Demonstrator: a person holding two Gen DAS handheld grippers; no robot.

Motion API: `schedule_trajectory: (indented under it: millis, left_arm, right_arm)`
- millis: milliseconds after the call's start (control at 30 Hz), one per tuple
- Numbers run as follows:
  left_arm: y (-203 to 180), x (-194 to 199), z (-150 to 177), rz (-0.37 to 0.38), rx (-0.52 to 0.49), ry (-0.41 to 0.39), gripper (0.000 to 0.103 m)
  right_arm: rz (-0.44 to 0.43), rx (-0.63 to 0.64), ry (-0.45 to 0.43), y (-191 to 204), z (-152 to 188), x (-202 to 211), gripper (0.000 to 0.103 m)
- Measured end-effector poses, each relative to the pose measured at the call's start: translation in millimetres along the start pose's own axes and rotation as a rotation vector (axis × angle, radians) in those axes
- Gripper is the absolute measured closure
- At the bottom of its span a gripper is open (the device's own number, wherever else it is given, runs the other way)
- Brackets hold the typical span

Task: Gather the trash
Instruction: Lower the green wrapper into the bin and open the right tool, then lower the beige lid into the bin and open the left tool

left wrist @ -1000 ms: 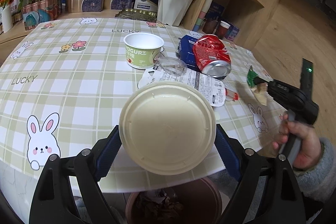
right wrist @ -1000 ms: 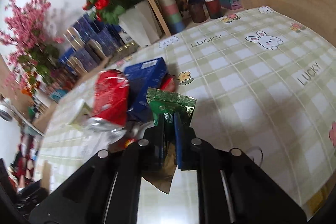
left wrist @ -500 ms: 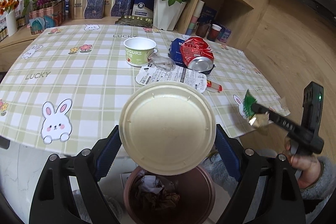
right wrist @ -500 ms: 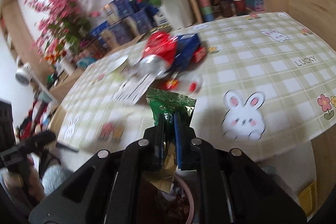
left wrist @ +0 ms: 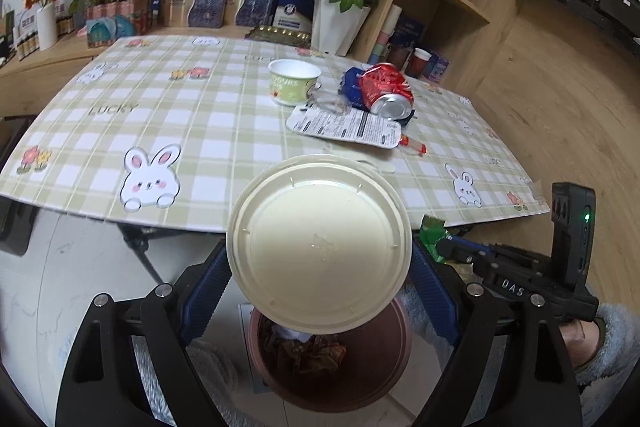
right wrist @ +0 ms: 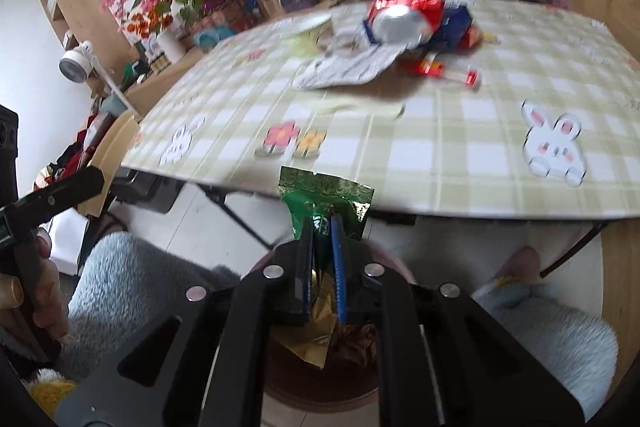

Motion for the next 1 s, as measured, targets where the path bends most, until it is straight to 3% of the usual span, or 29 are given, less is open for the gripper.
schedule_trajectory:
  millis: [200, 767, 1000]
  left_arm:
    - [4, 5, 4, 0.013, 0.024, -0.007, 0.019]
    - [3, -1, 10, 0.018, 0.035, 0.008, 0.019]
    - [3, -1, 10, 0.018, 0.036, 0.010, 0.019]
  right_arm:
    - [-0.006, -0.011, 0.075, 7, 21, -10, 0.091]
    - [-0.021, 0.007, 0.133, 11, 33, -18, 0.090]
    - [-0.026, 0.004, 0.135, 11, 33, -19, 0.072]
Point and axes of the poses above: each gripper's, at about its wrist camera, not at the fingertips, and x roughly against the way its jaws point, y to its left, z to its underside, the point moved 9 cm from there along -x, roughly the way its jaws point, and after that the axes turned 2 degrees about -y, right-handed, at the moved point
